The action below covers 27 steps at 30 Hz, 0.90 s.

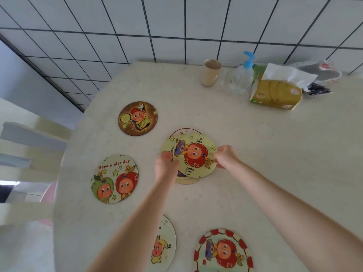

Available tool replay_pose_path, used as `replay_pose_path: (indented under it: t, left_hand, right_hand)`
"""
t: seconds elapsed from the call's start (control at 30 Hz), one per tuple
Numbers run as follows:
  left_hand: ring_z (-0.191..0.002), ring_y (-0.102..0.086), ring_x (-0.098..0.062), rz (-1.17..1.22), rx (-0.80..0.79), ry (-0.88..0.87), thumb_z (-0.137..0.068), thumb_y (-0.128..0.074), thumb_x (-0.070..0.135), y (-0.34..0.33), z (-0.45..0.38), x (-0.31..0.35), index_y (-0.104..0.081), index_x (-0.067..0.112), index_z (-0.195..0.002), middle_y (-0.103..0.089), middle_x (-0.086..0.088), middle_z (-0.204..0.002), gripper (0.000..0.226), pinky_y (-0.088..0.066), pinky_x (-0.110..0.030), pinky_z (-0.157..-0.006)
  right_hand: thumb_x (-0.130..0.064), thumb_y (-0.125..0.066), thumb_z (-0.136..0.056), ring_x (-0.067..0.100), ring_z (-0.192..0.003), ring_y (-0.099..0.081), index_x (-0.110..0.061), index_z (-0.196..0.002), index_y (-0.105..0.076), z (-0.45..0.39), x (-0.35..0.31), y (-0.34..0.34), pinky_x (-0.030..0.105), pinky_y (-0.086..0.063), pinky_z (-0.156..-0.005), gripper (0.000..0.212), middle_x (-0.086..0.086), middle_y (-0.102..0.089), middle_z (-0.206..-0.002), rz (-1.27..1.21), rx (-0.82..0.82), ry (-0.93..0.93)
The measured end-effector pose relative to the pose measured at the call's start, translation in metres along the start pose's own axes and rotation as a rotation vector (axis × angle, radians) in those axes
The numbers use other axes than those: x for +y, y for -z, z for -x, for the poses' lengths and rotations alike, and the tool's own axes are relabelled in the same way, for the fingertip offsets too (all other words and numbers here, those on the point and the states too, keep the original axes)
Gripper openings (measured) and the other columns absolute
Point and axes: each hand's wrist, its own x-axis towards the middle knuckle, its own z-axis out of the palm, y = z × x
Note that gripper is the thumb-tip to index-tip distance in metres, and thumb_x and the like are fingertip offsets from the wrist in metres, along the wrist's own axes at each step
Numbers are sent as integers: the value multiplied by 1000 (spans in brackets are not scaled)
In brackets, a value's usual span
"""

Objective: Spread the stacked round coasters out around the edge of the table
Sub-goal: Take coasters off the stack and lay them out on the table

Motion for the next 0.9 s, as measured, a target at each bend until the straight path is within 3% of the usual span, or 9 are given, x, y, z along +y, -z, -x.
replay_pose_path:
  t: [0.1, 0.17, 0.27, 0.33, 0.43, 0.57, 0.67, 0.73, 0.9]
  left_hand:
    - [-95, -56, -18, 129, -20, 54, -81, -60, 10, -7, -6, 7, -54, 16, -125, -60, -1, -113, 44, -44, -24, -64]
    - [-85, -56, -14, 218, -8, 99, -82, -61, 10, -8, -9, 10, -54, 17, -123, -58, 6, -95, 42, -43, -22, -57]
    - [-80, -56, -19, 253, -15, 90, -82, -61, 6, -8, -16, 10, -64, 20, -105, -56, 10, -77, 27, -48, -28, -69]
    - [-74, -57, -20, 263, -28, 64, -82, -62, 5, -8, -17, 10, -69, 20, -93, -59, 7, -72, 20, -51, -33, -71]
    - [-61, -53, -9, 265, 31, 12, -80, -68, 13, -7, -18, 8, -68, 21, -91, -60, 8, -70, 13, -46, -23, -55]
    - [-62, -55, -8, 286, 111, -44, -80, -70, 17, -1, -19, 8, -66, 23, -81, -63, 6, -73, 7, -41, -19, -52]
    - [-78, -62, -19, 278, 206, 9, -81, -67, 16, 9, -26, 1, -64, 20, -86, -67, -6, -93, 8, -53, -36, -70]
    - [-86, -64, -26, 258, 206, 52, -81, -64, 14, 13, -30, -6, -63, 16, -94, -65, -11, -101, 13, -55, -44, -80]
    - [-74, -59, -16, 223, 187, 46, -85, -63, 16, 12, -28, -16, -59, 14, -94, -66, -4, -91, 10, -44, -29, -57]
  right_hand:
    - [2, -46, -83, 33, -85, -66, 12, -118, -58, -5, -3, -5, 58, -54, -88, 39, 18, -63, -89, -5, -23, -36]
    - [2, -46, -79, 40, -96, -68, 14, -117, -58, -8, -2, -6, 61, -52, -88, 41, 20, -66, -91, -4, 4, -39]
    - [-3, -54, -79, 34, -97, -65, 4, -114, -56, -10, -4, -4, 53, -56, -88, 36, 14, -63, -100, -25, 39, -70]
    - [-6, -59, -77, 27, -90, -58, -11, -93, -53, -12, -7, -2, 52, -55, -89, 18, 7, -55, -93, -12, 58, -47]
    - [-4, -60, -78, 30, -85, -58, -20, -73, -42, -16, -15, 0, 59, -52, -90, 24, 8, -52, -87, 41, 24, 29]
    - [-4, -61, -85, 28, -90, -66, -21, -85, -48, -16, -34, -4, 52, -58, -83, 21, 12, -61, -102, 0, -80, 108]
    - [2, -57, -83, 33, -97, -65, -5, -102, -59, -18, -43, -15, 43, -57, -86, 20, 19, -65, -107, 85, -98, 152]
    - [3, -57, -82, 29, -95, -58, -5, -102, -59, -17, -44, -22, 34, -49, -79, 22, 15, -60, -104, 221, -93, 179]
    - [-1, -57, -83, 30, -127, -45, -6, -135, -46, -17, -38, -34, 39, -42, -99, 53, 13, -54, -134, 351, -32, 202]
